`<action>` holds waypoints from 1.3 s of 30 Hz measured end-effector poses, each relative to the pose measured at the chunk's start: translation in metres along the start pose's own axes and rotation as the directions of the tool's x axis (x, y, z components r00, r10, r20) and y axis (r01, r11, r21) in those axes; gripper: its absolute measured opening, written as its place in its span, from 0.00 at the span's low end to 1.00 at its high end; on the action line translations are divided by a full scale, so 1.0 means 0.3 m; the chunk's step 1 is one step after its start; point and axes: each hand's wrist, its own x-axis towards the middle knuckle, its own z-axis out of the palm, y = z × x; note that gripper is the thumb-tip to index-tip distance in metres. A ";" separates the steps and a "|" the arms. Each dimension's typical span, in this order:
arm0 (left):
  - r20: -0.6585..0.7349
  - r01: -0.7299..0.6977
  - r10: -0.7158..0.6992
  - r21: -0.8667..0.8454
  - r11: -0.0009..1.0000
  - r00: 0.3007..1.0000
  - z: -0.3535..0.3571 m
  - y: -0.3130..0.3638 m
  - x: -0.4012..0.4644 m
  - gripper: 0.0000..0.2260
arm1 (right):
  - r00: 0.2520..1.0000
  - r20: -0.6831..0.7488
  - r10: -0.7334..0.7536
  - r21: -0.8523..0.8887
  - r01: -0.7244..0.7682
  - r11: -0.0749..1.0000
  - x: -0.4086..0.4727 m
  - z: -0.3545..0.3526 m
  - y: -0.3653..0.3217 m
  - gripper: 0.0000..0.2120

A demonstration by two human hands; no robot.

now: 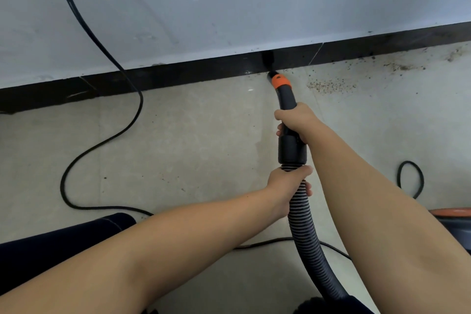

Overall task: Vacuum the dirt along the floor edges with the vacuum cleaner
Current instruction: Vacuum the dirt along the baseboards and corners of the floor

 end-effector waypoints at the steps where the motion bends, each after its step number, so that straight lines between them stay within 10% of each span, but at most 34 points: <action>1: 0.009 0.008 -0.008 0.025 1.000 1.000 0.006 0.012 0.011 0.08 | 1.000 -0.023 0.010 0.021 -0.009 1.000 0.014 -0.018 0.002 0.11; 12: 0.001 0.028 -0.028 0.108 0.994 1.000 0.042 0.066 0.075 0.06 | 0.993 -0.112 0.041 0.130 -0.026 0.991 0.088 -0.085 0.004 0.12; 28: -0.096 -0.047 0.036 -0.115 0.992 0.995 -0.046 -0.004 -0.044 0.09 | 0.983 0.178 -0.039 -0.100 0.058 0.993 -0.056 0.116 -0.054 0.09; 39: 0.064 0.048 -0.049 0.010 0.999 0.997 0.064 -0.094 -0.095 0.10 | 0.999 -0.009 0.048 -0.038 -0.048 0.998 -0.113 -0.074 0.080 0.10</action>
